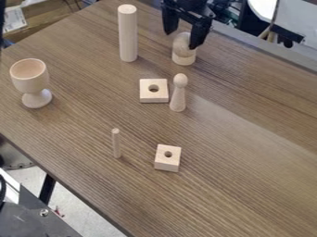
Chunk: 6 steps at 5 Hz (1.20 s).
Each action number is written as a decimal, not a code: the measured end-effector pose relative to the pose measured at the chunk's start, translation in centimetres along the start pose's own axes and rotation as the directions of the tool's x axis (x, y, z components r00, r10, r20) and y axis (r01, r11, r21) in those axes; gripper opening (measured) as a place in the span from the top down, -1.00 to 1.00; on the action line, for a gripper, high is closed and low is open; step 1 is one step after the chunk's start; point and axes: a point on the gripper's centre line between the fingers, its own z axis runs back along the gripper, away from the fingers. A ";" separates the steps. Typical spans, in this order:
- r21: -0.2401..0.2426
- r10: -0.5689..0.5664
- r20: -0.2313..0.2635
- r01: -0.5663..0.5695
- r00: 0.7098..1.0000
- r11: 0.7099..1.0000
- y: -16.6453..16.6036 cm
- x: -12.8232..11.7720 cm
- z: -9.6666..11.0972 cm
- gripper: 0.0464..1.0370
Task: Move the ball from the hoop to the cup on the lower left side of the table .
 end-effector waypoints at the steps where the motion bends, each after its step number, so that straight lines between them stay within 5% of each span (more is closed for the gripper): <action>1: -0.014 0.002 -0.049 -0.003 0.999 1.000 -0.2 -0.7 -1.8 -0.92; 3: 0.009 -0.068 -0.074 0.068 0.995 0.998 -1.3 1.1 -2.7 -0.86; 4: 0.010 -0.076 -0.073 0.077 0.994 0.997 -1.3 1.2 -2.8 -0.52; 6: -0.010 -0.034 -0.062 0.034 0.997 0.999 -1.6 1.3 -2.9 -0.61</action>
